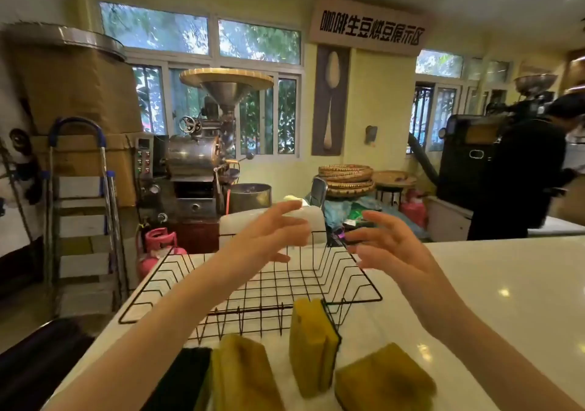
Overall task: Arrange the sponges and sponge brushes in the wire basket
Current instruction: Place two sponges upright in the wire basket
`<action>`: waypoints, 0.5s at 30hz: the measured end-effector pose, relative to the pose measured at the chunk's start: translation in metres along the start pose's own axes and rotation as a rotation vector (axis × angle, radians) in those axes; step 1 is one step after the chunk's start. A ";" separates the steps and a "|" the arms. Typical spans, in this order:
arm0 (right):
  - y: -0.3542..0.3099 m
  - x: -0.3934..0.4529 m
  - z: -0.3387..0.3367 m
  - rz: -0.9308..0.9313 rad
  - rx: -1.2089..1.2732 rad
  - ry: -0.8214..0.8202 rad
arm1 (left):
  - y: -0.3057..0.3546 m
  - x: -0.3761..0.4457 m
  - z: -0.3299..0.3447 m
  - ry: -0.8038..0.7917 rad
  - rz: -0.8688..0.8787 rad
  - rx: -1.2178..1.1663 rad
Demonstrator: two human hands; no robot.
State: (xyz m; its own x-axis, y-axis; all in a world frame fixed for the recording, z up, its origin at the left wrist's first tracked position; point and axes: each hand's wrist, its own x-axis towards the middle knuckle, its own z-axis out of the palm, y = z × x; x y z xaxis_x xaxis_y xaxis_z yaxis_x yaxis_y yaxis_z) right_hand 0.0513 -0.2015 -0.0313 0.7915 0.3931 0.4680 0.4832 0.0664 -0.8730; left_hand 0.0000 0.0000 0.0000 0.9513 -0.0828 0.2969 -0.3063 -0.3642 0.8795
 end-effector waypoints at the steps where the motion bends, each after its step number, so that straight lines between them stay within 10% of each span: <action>1: 0.006 -0.007 0.000 0.033 -0.016 0.003 | -0.006 -0.002 0.008 -0.043 -0.007 0.067; 15: 0.070 -0.072 -0.020 0.193 -0.631 -0.384 | -0.055 -0.022 0.058 -0.450 0.107 0.982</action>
State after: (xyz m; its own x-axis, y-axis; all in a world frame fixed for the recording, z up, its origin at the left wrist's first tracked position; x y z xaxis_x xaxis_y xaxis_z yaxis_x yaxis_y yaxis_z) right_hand 0.0354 -0.2440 -0.1235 0.7535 0.6438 0.1334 0.5631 -0.5271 -0.6364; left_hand -0.0022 -0.0321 -0.0768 0.9083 -0.4181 0.0147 -0.4169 -0.9015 0.1159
